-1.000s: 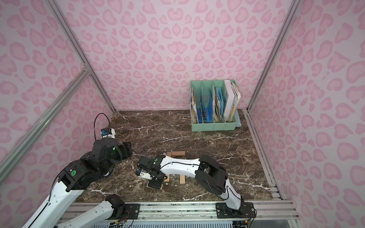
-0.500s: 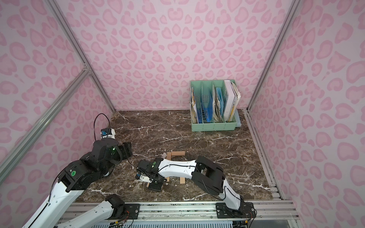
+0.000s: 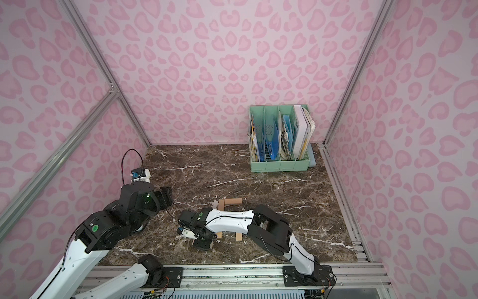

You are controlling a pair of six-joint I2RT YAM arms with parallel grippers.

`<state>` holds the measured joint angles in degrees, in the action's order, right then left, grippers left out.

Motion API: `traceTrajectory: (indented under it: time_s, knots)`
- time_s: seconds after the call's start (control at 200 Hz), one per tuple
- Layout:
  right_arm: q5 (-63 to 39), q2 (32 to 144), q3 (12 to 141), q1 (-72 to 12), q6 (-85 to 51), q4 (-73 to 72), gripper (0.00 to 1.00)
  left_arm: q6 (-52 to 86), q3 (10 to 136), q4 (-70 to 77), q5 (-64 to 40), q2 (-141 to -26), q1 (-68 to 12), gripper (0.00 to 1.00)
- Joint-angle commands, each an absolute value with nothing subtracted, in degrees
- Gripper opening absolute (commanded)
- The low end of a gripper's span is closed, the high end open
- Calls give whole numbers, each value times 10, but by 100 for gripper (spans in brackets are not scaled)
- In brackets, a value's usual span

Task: Assemble the number 6 with building blocks
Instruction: Assemble the building block at the center of the board.

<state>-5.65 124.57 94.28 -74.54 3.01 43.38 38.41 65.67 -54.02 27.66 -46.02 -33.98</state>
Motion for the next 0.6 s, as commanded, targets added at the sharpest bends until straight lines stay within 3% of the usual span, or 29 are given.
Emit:
traceTrajectory:
  time_s: [0.0,0.18,0.595]
  knots:
    - [-50,1252,947,-748,25,447,48,378,656,-548,274,-458,-339,69]
    - [-40,1253,946,-751,20,454,37,377,653,-548,273,-455,-339,69]
    - [-41,1178,885,-769,9,464,36,377,641,-535,264,-457,-339,69]
